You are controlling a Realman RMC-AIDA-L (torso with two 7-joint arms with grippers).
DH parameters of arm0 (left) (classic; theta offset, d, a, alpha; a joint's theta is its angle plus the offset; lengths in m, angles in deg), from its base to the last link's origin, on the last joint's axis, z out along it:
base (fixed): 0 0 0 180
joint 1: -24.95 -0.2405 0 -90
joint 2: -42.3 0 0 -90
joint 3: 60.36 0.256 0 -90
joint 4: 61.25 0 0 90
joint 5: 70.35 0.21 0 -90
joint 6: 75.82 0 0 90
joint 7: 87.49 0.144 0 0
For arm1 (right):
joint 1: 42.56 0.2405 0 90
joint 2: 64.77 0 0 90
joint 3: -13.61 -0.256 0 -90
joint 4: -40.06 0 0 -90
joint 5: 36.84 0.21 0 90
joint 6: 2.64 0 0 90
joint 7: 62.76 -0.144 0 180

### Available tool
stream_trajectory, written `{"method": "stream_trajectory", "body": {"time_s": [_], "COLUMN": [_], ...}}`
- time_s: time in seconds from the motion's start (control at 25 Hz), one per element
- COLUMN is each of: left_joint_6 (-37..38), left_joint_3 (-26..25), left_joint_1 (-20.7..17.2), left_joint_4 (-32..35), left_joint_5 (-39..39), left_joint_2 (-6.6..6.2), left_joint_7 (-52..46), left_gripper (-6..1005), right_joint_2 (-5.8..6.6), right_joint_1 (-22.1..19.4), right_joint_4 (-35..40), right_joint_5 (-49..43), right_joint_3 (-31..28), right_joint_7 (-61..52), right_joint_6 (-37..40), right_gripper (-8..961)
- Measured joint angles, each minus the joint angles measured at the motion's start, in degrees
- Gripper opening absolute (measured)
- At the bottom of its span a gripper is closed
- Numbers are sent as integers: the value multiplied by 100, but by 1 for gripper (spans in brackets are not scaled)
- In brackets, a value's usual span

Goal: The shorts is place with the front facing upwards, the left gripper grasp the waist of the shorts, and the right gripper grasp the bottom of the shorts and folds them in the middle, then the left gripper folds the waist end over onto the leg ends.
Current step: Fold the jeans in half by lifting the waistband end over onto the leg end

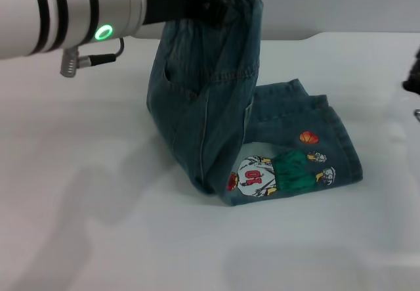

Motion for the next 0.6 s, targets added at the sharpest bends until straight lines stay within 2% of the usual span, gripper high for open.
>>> {"method": "stream_trajectory", "body": {"time_s": [0.16, 0.36, 0.52, 0.6], "left_joint_6": [252, 1014, 1160, 1175], "left_joint_3": [238, 782, 1084, 1135], "left_joint_1": [-128, -382, -414, -415], "left_joint_4": [20, 248, 398, 444], "left_joint_5": [-17, -22, -25, -26], "left_joint_2": [3, 5, 2, 6], "left_joint_7": [0, 0, 0, 19], "left_gripper": [38, 38, 38, 99], "right_joint_2": [25, 30, 30, 29], "right_joint_1": [-144, -167, -174, -181], "right_joint_4": [-16, 5, 7, 1], "right_joint_5": [0, -43, -51, -56], "right_joint_3": [-124, -70, -56, -48], "right_joint_7": [5, 9, 11, 12], "right_joint_6": [58, 70, 72, 74], "right_gripper": [5, 6, 7, 7]}}
